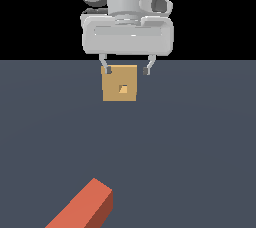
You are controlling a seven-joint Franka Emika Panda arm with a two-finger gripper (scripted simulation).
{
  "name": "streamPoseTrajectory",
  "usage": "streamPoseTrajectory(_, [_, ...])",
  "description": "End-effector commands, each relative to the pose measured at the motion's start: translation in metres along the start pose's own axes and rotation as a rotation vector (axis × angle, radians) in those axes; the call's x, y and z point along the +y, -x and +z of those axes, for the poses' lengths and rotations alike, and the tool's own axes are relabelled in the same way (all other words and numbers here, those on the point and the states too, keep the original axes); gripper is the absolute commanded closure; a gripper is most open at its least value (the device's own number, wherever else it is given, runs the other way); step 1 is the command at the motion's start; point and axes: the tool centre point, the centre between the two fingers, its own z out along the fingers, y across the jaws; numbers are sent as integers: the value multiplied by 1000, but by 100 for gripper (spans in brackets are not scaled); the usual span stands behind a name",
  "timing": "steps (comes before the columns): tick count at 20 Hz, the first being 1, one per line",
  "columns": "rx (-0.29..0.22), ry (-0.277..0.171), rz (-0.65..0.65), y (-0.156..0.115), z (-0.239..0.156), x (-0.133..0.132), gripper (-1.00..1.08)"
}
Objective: Insert the peg into the horizontal hole in a box.
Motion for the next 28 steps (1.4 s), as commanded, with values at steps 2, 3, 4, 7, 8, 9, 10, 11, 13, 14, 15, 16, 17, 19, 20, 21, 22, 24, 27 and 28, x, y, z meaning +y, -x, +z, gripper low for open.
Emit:
streamPoseTrajectory(2, [0, 0, 1, 1, 0, 0, -92])
streamPoseTrajectory(3, [0, 0, 5, 3, 1, 0, -92])
streamPoseTrajectory(4, [-1, 1, 11, 7, 2, 0, -92])
streamPoseTrajectory(7, [-2, 2, 45, 26, 8, -2, -92])
streamPoseTrajectory(8, [-3, 3, 62, 36, 11, -3, -92])
streamPoseTrajectory(9, [-4, 4, 80, 46, 14, -4, -92])
streamPoseTrajectory(10, [-4, 5, 102, 59, 17, -6, -92])
streamPoseTrajectory(11, [-6, 6, 125, 72, 21, -8, -92])
streamPoseTrajectory(13, [-8, 9, 178, 102, 30, -14, -92])
streamPoseTrajectory(14, [-9, 11, 208, 119, 35, -18, -92])
streamPoseTrajectory(15, [-10, 12, 240, 137, 41, -23, -92])
streamPoseTrajectory(16, [-12, 14, 274, 156, 47, -28, -92])
streamPoseTrajectory(17, [-13, 16, 309, 175, 52, -35, -92])
streamPoseTrajectory(19, [-16, 19, 373, 209, 63, -49, -92])
streamPoseTrajectory(20, [-17, 20, 401, 224, 68, -55, -92])
streamPoseTrajectory(21, [-17, 21, 426, 238, 72, -62, -92])
streamPoseTrajectory(22, [-18, 23, 449, 250, 76, -68, -92])
streamPoseTrajectory(24, [-19, 24, 488, 269, 83, -79, -92])
streamPoseTrajectory(27, [-20, 26, 530, 290, 90, -91, -92])
streamPoseTrajectory(28, [-19, 27, 540, 295, 92, -94, -92])
